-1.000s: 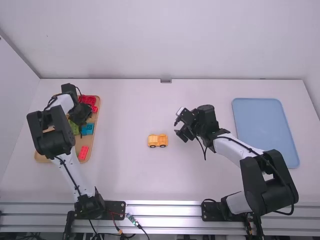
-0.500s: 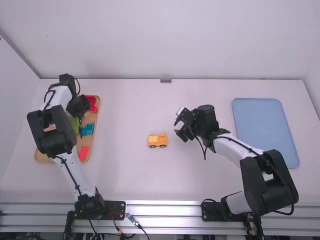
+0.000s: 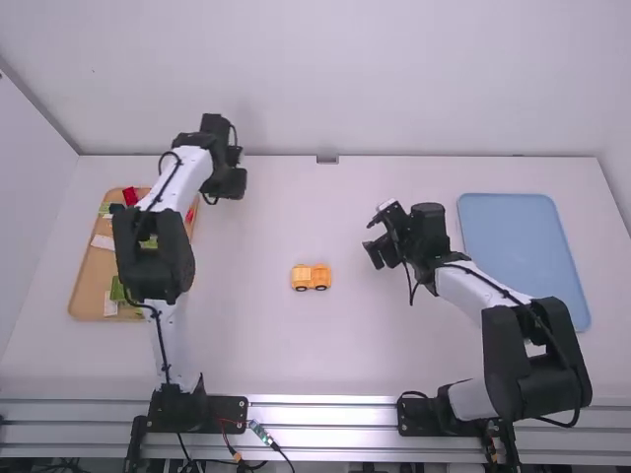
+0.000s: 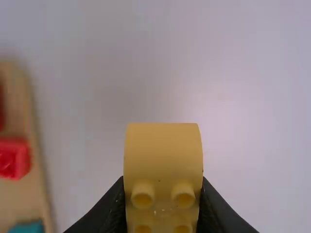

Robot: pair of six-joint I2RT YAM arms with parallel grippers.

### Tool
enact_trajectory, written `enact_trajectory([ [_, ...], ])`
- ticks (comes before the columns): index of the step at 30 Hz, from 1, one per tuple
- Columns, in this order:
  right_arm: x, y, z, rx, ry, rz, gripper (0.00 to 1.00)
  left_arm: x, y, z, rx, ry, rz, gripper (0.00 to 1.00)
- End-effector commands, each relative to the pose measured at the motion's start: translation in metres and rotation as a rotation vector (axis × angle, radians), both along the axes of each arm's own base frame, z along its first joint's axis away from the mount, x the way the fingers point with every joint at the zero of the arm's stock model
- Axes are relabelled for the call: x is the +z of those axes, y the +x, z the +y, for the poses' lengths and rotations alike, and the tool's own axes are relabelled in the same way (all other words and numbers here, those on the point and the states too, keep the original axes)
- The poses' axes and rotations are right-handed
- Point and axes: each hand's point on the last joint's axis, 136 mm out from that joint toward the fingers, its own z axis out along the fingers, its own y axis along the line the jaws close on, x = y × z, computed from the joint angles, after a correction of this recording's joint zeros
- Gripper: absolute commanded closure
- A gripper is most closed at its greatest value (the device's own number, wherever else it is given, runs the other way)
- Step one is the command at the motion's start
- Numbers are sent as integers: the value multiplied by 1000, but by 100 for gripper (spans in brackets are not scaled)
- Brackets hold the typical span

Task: Assemble lego blocks to make yellow taxi

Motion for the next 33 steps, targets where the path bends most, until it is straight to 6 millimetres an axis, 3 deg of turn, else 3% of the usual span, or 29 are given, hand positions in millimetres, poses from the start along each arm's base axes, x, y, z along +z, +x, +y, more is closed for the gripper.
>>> enact_trajectory([
  [1,16,2,-23,-136,10,-10,1,-1,3,-41,-265,45,-19,98],
  [4,28,-4,-34,-173,30,-6,1,2,-7,-99,-526,-31,-46,98],
  [5,30,-4,-36,-185,33,-4,1,2,-8,-106,-556,-41,-50,98],
  [8,41,-14,-58,-291,44,17,1,3,-24,-152,-731,-69,-60,98],
  [17,58,-36,-101,-495,89,61,1,-5,-80,-233,-1115,-16,-24,98],
  [22,56,-49,-107,-461,69,18,1,-21,-93,-260,-1209,-14,-56,98],
  [27,51,-71,-111,-456,89,-27,1,-49,-107,-270,-1249,36,-47,98],
  [28,56,-79,-108,-430,107,-55,1,-56,-119,-275,-1309,42,-32,98],
  [29,56,-79,-108,-430,107,-55,1,-56,-119,-275,-1309,42,-32,98],
  [30,64,-85,-106,-413,122,-89,1,-59,-134,-284,-1374,20,-14,98],
  [33,73,-92,-107,-404,113,-126,1,-62,-144,-291,-1405,22,-6,98],
])
